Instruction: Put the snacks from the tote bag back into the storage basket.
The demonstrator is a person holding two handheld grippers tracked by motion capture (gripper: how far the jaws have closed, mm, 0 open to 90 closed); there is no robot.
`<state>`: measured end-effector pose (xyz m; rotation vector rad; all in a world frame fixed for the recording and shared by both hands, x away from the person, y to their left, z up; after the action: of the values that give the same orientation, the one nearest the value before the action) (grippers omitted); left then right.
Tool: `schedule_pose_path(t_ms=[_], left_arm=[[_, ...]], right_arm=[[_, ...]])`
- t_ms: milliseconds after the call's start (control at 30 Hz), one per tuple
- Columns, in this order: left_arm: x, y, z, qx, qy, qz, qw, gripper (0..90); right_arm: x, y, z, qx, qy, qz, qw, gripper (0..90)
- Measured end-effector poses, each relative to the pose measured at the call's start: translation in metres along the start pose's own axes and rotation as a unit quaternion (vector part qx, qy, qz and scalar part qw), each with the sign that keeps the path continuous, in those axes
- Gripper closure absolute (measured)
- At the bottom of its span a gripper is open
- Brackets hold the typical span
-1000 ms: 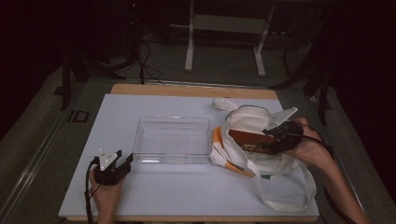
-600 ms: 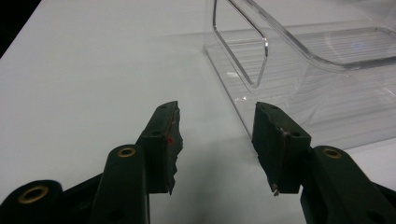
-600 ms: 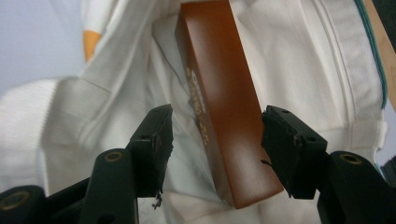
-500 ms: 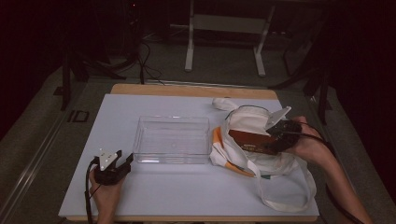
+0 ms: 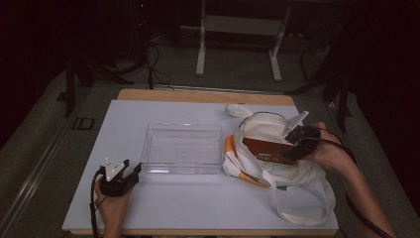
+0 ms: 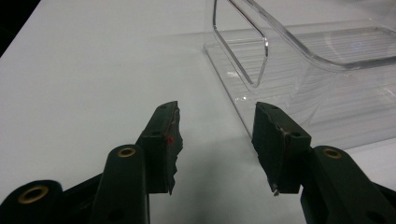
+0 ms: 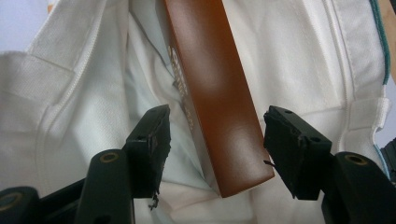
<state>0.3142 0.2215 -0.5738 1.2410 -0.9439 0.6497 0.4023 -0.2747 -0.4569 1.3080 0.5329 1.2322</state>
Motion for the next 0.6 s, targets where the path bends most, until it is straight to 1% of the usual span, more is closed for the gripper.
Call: schedule_pose_path(t_ms=[200,267,500,533,600], left_arm=[[0.0,0.0,0.0,0.0,0.0,0.0,1.0,52.0],[0.0,0.0,0.0,0.0,0.001,-0.001,1.0,52.0],[0.0,0.0,0.0,0.0,0.001,-0.001,1.0,51.8],[0.0,0.0,0.0,0.0,0.001,-0.001,1.0,51.8],[0.0,0.0,0.0,0.0,0.001,-0.001,1.0,51.8]], right_arm=[[-0.002,-0.001,0.004,0.003,0.0,-0.006,1.0,40.6],[-0.004,-0.003,0.005,-0.002,-0.002,-0.015,0.9999,40.6],[-0.006,-0.011,0.006,0.001,0.007,-0.031,0.9995,40.6],[-0.007,-0.014,0.007,-0.002,0.008,-0.038,0.9992,40.7],[-0.008,-0.015,0.008,-0.004,0.009,-0.043,0.999,40.6]])
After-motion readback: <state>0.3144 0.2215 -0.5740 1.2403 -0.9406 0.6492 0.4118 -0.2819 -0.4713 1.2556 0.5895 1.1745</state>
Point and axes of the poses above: each handheld gripper's, and its own axes: y roughly backward along the jaws, x roughly out of its top, z roughly to its right, the point moved 7 cm from there along -y, roughly forward along the jaws, and after that the axes turned 2 degrees about -x, right-handed, at the moved point
